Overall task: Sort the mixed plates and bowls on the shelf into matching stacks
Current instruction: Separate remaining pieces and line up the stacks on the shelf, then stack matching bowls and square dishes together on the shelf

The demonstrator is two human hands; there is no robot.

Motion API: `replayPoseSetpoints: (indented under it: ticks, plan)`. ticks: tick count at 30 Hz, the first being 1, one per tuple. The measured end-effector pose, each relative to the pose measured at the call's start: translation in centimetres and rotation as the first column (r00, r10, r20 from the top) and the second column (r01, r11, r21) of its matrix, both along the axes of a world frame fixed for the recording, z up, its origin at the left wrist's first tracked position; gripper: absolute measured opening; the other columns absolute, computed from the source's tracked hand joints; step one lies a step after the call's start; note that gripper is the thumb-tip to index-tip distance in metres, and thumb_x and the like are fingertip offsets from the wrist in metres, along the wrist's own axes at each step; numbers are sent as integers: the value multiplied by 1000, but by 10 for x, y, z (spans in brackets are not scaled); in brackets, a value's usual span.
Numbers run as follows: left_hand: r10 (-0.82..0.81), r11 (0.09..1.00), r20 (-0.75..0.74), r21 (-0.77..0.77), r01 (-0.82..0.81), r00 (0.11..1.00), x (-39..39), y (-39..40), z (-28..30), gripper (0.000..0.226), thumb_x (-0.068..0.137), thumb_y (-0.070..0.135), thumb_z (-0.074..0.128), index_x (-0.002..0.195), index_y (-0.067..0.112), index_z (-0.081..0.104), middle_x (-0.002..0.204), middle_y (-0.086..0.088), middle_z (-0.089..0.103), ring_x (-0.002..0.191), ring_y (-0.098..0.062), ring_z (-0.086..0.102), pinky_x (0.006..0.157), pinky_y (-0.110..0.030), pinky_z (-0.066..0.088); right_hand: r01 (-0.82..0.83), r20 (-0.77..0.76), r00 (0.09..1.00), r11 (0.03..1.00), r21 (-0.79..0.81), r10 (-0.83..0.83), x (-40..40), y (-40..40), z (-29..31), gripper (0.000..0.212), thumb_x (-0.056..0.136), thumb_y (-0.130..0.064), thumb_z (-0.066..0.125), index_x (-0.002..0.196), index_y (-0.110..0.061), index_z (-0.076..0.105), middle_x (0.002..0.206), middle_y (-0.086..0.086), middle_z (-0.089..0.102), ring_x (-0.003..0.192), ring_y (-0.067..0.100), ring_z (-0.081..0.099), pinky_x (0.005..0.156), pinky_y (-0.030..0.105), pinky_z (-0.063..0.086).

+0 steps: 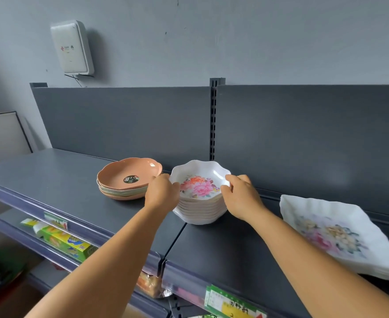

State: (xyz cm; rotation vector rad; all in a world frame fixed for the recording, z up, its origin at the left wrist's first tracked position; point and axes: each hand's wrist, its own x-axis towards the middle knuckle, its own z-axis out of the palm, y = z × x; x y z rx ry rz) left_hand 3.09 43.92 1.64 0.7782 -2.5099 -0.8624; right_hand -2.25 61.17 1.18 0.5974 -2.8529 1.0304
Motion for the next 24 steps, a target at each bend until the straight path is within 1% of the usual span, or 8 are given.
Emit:
replayPoseSetpoints:
  ticks: [2, 4, 6, 8, 12, 16, 20, 24]
  plan:
    - [11, 996, 61, -89, -6, 998, 6, 5, 3, 31, 96, 27, 43, 116, 8, 57, 125, -14, 49, 113, -32, 50, 76, -34, 38, -10, -21, 1000, 999, 40, 11, 7, 3, 2, 44, 100, -27, 35, 141, -14, 40, 141, 3, 37, 115, 24, 50, 84, 28, 41]
    - [-12, 975, 100, -218, 34, 995, 16, 13, 7, 36, 98, 30, 42, 127, 11, 54, 132, -12, 43, 119, -32, 44, 81, -37, 40, -11, -43, 999, 996, 88, 15, 15, 10, 4, 41, 99, -27, 35, 137, -14, 43, 141, 2, 38, 119, 24, 47, 89, 32, 42]
    - [-79, 923, 118, -367, 117, 990, 26, 23, 11, 38, 98, 31, 42, 129, 12, 54, 133, -12, 44, 126, -30, 37, 90, -40, 42, -7, -75, 997, 990, 143, 17, 25, 20, 6, 37, 99, -28, 35, 131, -14, 47, 143, 1, 38, 124, 24, 42, 92, 35, 41]
    - [-159, 876, 135, -438, 203, 978, 37, 36, 14, 38, 97, 31, 42, 127, 13, 56, 132, -9, 46, 127, -28, 36, 93, -39, 42, 10, -107, 994, 981, 192, 11, 38, 32, 7, 38, 98, -29, 37, 131, -12, 46, 145, 0, 38, 129, 24, 37, 96, 36, 38]
    - [-338, 793, 165, -481, 375, 927, 56, 71, 14, 44, 96, 30, 44, 138, 19, 49, 140, -4, 48, 129, -25, 39, 98, -35, 39, 42, -154, 988, 972, 233, -6, 67, 65, 9, 47, 99, -31, 39, 142, -14, 38, 150, 0, 36, 136, 23, 33, 109, 34, 32]
    - [-479, 726, 182, -468, 504, 859, 70, 114, 8, 48, 96, 32, 45, 142, 21, 44, 142, -1, 48, 130, -24, 42, 101, -34, 38, 95, -168, 985, 955, 281, -49, 96, 107, 8, 45, 99, -31, 40, 140, -12, 40, 147, 2, 41, 136, 24, 34, 110, 33, 29]
    - [-585, 651, 180, -477, 590, 791, 79, 164, 2, 51, 95, 32, 44, 145, 23, 39, 141, 1, 49, 129, -23, 44, 102, -32, 38, 172, -178, 977, 931, 321, -119, 116, 156, 2, 23, 96, -29, 42, 106, -11, 53, 114, 1, 54, 119, 26, 47, 93, 31, 36]
    - [-664, 580, 179, -488, 652, 726, 81, 215, -2, 48, 96, 33, 44, 143, 23, 41, 136, 2, 53, 125, -22, 47, 100, -31, 38, 244, -225, 958, 912, 329, -176, 128, 208, -4, 38, 95, -32, 43, 129, -16, 51, 134, 0, 52, 126, 24, 43, 103, 34, 35]
